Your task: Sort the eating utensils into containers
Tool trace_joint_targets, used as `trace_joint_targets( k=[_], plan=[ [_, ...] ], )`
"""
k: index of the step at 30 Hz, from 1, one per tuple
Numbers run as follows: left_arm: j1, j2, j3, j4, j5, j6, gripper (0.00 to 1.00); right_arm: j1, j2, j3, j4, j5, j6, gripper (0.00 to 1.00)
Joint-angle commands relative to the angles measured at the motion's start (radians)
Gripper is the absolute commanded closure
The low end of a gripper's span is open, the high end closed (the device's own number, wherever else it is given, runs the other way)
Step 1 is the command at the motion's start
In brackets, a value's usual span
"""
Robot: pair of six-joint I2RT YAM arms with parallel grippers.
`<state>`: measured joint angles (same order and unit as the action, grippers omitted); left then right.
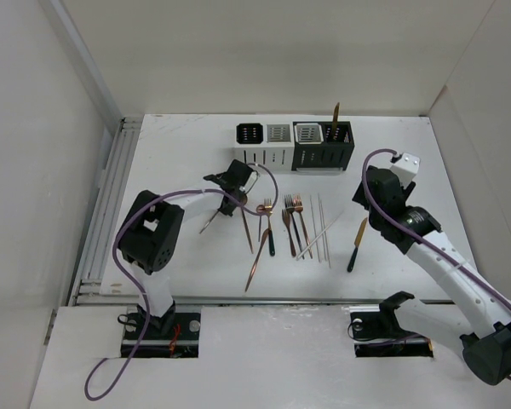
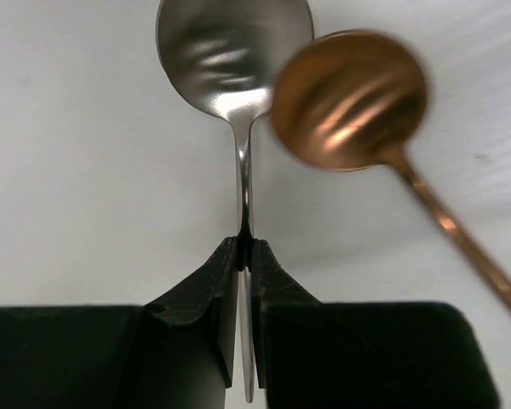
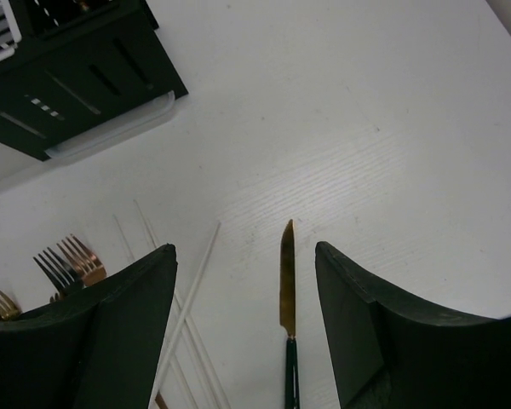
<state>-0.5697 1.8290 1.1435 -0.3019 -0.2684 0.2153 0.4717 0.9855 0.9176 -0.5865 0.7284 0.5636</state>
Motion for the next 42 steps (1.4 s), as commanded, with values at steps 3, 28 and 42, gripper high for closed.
trace_joint_targets(
  k=[3,28,42],
  plan=[
    [0.047,-0.128,0.055,-0.039,-0.106,0.091,1.00,-0.005,-0.021,0.044,0.149,0.038,-0.053,0.29],
    [0.105,0.008,0.587,0.519,-0.006,-0.037,1.00,-0.079,0.238,0.046,0.353,-0.172,0.021,0.31],
    [0.105,0.245,0.604,0.868,0.057,-0.143,1.00,-0.108,0.271,0.027,0.219,-0.162,0.030,0.32]
  ],
)
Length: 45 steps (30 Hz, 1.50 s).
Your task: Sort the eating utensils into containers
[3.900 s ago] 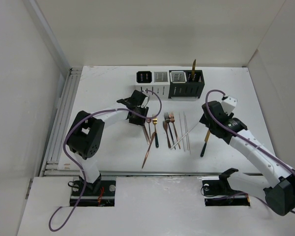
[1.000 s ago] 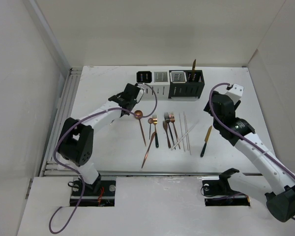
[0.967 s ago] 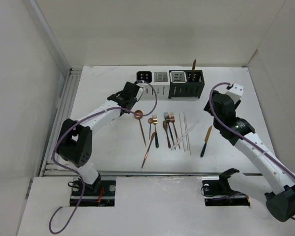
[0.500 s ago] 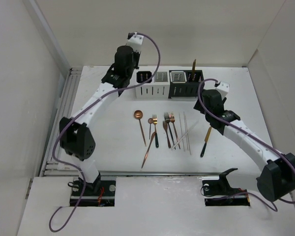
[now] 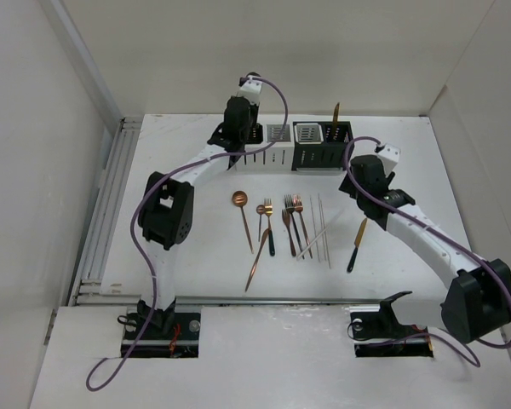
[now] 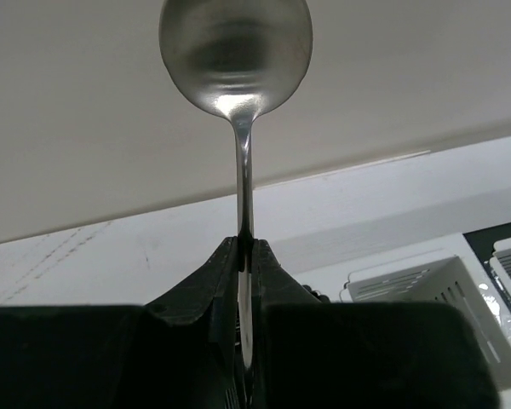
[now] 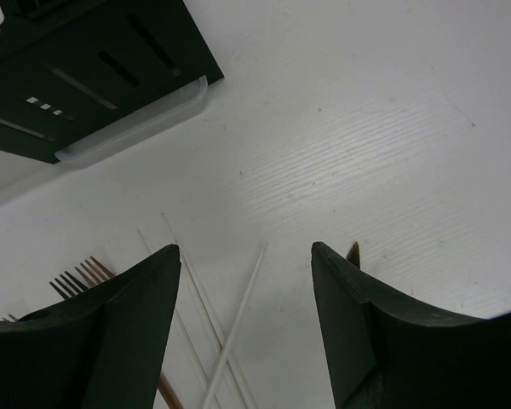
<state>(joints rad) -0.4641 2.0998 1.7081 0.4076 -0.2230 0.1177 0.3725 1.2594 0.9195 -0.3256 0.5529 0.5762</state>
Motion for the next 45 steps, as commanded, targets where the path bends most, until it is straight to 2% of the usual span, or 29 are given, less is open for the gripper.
trace_joint_targets(
  k=[1,9,12,15,17,21,22,27,29,31,37,41,42,44,45],
  plan=[
    [-0.001,-0.017,0.027,0.169,0.011,-0.061,1.00,-0.009,-0.012,0.025,-0.058,0.013,0.027,0.32],
    [0.008,-0.007,-0.077,0.204,0.031,-0.108,1.00,-0.038,-0.023,-0.002,-0.173,-0.066,0.112,0.30],
    [0.008,-0.018,-0.146,0.204,0.053,-0.122,0.99,-0.047,-0.023,-0.014,-0.245,-0.099,0.149,0.16],
    [0.008,-0.029,-0.209,0.204,0.053,-0.147,0.87,-0.057,0.004,0.007,-0.355,-0.111,0.174,0.09],
    [0.008,-0.029,-0.237,0.204,0.053,-0.159,0.74,-0.070,0.017,0.007,-0.385,-0.180,0.174,0.07],
    [0.018,-0.058,-0.237,0.177,0.076,-0.168,0.55,-0.083,0.077,-0.047,-0.398,-0.329,0.120,0.09],
    [0.018,-0.067,-0.222,0.122,0.076,-0.179,0.54,-0.083,0.101,-0.059,-0.398,-0.347,0.120,0.09],
    [0.027,-0.101,-0.053,-0.124,0.031,-0.213,0.51,-0.083,0.155,-0.145,-0.417,-0.412,0.152,0.17],
    [0.038,-0.130,-0.044,-0.195,0.020,-0.225,0.49,-0.083,0.155,-0.154,-0.406,-0.424,0.163,0.27],
    [0.047,-0.153,-0.044,-0.239,0.020,-0.236,0.48,-0.083,0.164,-0.154,-0.406,-0.413,0.181,0.27],
    [0.081,-0.282,-0.125,-0.404,0.068,-0.247,0.48,-0.083,0.224,-0.145,-0.428,-0.433,0.194,0.30],
    [0.101,-0.377,-0.238,-0.443,0.059,-0.241,0.48,-0.050,0.271,-0.108,-0.437,-0.410,0.185,0.41],
    [0.101,-0.394,-0.257,-0.443,0.047,-0.228,0.48,-0.050,0.281,-0.096,-0.446,-0.410,0.185,0.48],
    [0.101,-0.443,-0.290,-0.443,0.016,-0.184,0.48,-0.041,0.301,-0.087,-0.446,-0.401,0.185,0.54],
    [0.101,-0.458,-0.316,-0.443,0.016,-0.170,0.48,-0.041,0.301,-0.087,-0.446,-0.401,0.185,0.61]
  ],
)
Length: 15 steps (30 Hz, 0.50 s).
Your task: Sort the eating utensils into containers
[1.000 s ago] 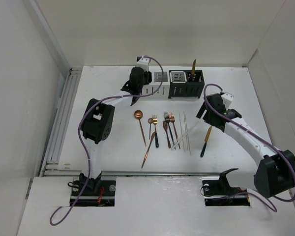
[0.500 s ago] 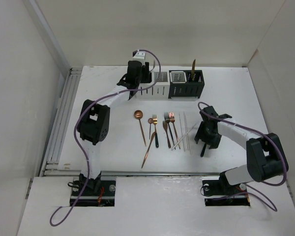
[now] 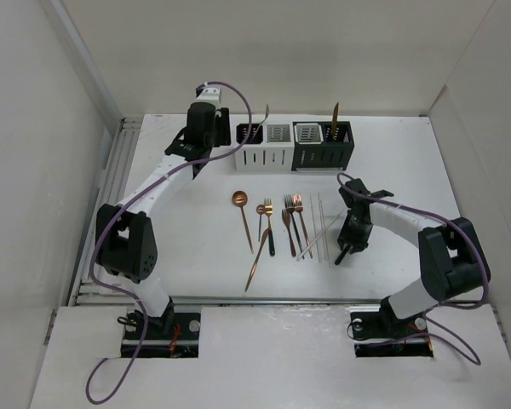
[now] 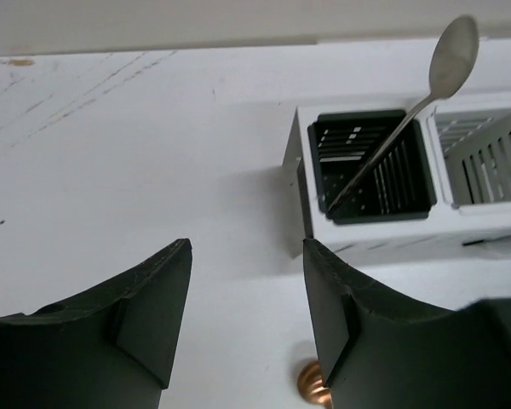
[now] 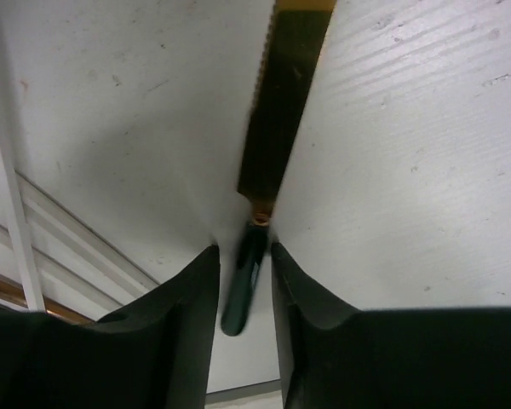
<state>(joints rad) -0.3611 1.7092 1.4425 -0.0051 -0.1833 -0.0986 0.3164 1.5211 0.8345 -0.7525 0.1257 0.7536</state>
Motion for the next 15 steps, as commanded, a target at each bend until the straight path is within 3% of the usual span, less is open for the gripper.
trace_joint_targets(
  k=[1,3,5,6,8,15],
  plan=[
    [-0.002,-0.082,-0.063,-0.030,-0.024,0.059,0.48,0.015,0.039,-0.002,-0.019,0.026,-0.006,0.65],
    [-0.002,-0.120,-0.091,-0.041,-0.024,0.080,0.47,0.038,0.039,-0.002,-0.019,0.026,-0.025,0.73],
    [-0.025,-0.154,-0.103,-0.056,-0.024,0.091,0.47,0.047,0.039,-0.002,-0.019,0.035,-0.034,0.89],
    [-0.035,-0.164,-0.122,-0.065,-0.024,0.091,0.47,0.047,0.039,-0.002,-0.019,0.035,-0.034,0.89],
    [-0.056,-0.200,-0.146,-0.065,-0.033,0.106,0.47,0.047,0.039,-0.002,-0.010,0.046,-0.034,1.00],
    [-0.096,-0.272,-0.227,-0.134,0.028,0.138,0.47,0.056,-0.066,-0.002,-0.034,0.126,0.001,1.00]
  ],
)
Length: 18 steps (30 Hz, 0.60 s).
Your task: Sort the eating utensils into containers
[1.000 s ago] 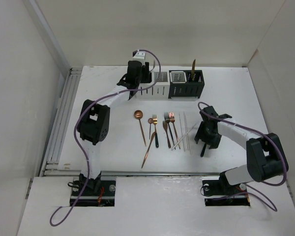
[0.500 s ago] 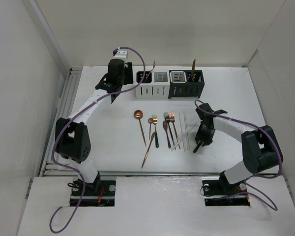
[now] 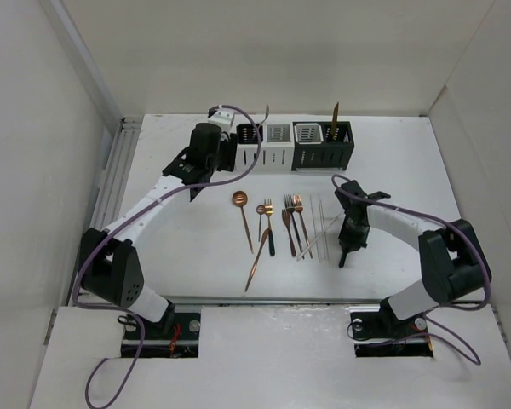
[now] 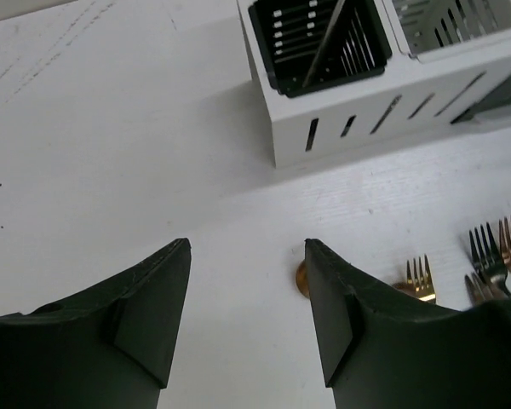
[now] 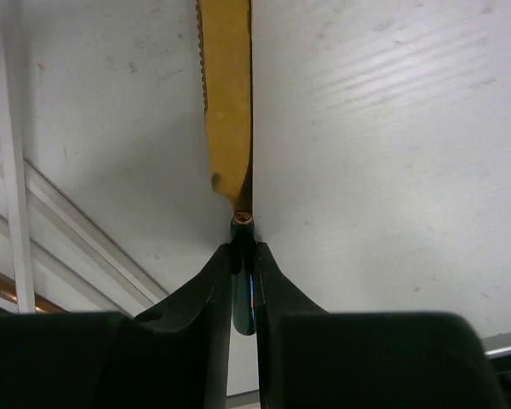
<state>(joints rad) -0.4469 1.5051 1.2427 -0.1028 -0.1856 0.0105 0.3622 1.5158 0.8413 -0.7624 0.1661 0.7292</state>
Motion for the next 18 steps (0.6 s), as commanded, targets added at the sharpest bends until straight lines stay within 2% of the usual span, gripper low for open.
trace_joint_targets(
  k=[1,5,8,12,13,14,16,17,18],
  plan=[
    [-0.019,-0.068,-0.028,-0.049,0.061,0.055,0.47,0.011,-0.095,0.004,-0.037,0.102,0.036,1.00],
    [-0.075,-0.088,-0.075,-0.106,0.142,0.080,0.47,0.011,-0.270,0.114,-0.091,0.299,0.073,1.00],
    [-0.102,-0.065,-0.111,-0.139,0.205,0.091,0.47,0.023,-0.377,0.209,-0.019,0.412,0.008,1.00],
    [-0.116,0.003,-0.112,-0.216,0.264,0.051,0.47,0.023,-0.422,0.260,0.282,0.588,-0.161,1.00],
    [-0.116,0.003,-0.112,-0.216,0.264,0.042,0.47,0.023,-0.422,0.260,0.457,0.602,-0.212,1.00],
    [-0.116,0.013,-0.123,-0.207,0.276,0.042,0.47,0.023,-0.402,0.251,0.548,0.612,-0.319,1.00],
    [-0.116,0.027,-0.123,-0.198,0.290,0.029,0.45,0.023,-0.344,0.275,0.699,0.612,-0.401,1.00],
    [-0.125,0.027,-0.123,-0.198,0.302,0.011,0.44,0.011,-0.253,0.303,0.771,0.602,-0.424,1.00],
    [-0.125,0.061,-0.108,-0.198,0.302,-0.001,0.44,0.011,-0.199,0.338,0.782,0.602,-0.457,1.00]
  ],
)
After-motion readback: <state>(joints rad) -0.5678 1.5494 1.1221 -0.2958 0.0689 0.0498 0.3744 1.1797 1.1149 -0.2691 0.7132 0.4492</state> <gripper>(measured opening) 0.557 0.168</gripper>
